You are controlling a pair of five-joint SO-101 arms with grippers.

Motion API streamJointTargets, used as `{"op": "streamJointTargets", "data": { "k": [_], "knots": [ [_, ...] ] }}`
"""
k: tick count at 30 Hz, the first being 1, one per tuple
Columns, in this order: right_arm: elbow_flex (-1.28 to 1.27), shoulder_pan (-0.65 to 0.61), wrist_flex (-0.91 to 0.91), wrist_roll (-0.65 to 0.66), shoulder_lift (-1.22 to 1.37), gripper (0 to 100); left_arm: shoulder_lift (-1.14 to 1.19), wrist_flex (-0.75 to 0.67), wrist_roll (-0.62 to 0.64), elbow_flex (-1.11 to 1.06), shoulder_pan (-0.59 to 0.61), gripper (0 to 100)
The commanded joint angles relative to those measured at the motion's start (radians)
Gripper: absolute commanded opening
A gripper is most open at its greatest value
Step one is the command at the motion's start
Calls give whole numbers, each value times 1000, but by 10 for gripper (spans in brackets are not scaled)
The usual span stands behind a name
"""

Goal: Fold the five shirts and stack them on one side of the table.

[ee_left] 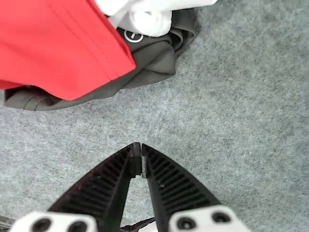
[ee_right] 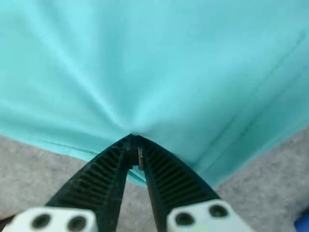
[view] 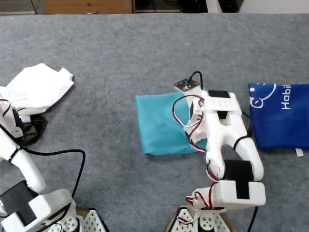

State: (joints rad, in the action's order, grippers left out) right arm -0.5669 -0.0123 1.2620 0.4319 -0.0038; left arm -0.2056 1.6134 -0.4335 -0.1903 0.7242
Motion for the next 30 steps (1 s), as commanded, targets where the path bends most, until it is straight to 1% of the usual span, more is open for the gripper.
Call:
{"op": "streamJointTargets", "data": {
  "k": [1,4,8,11,13,16,19,24,27,30],
  "knots": [
    [110,-35,146,2,-74,2,-39,-11,-5,3,15,19],
    [170,-107,224,-3,-145,2,-39,-11,-3,5,15,19],
    [165,-229,227,-80,-202,2,-41,-9,-3,14,18,19],
    [93,-326,161,-120,-177,2,-41,-6,-3,14,20,19],
    [15,-358,64,-138,-136,2,-41,-9,-2,14,44,19],
    [-65,-360,-54,-132,-48,2,-41,-11,-3,14,87,19],
    [-59,-349,-64,-132,25,2,-41,-11,-8,14,123,19],
    [124,-337,104,-140,-8,2,-41,-6,-8,14,138,19],
    [257,-269,157,-170,-68,2,-41,-6,-8,14,137,19],
    [367,-183,164,-175,-90,6,-41,-6,-8,14,137,19]
  ]
}}
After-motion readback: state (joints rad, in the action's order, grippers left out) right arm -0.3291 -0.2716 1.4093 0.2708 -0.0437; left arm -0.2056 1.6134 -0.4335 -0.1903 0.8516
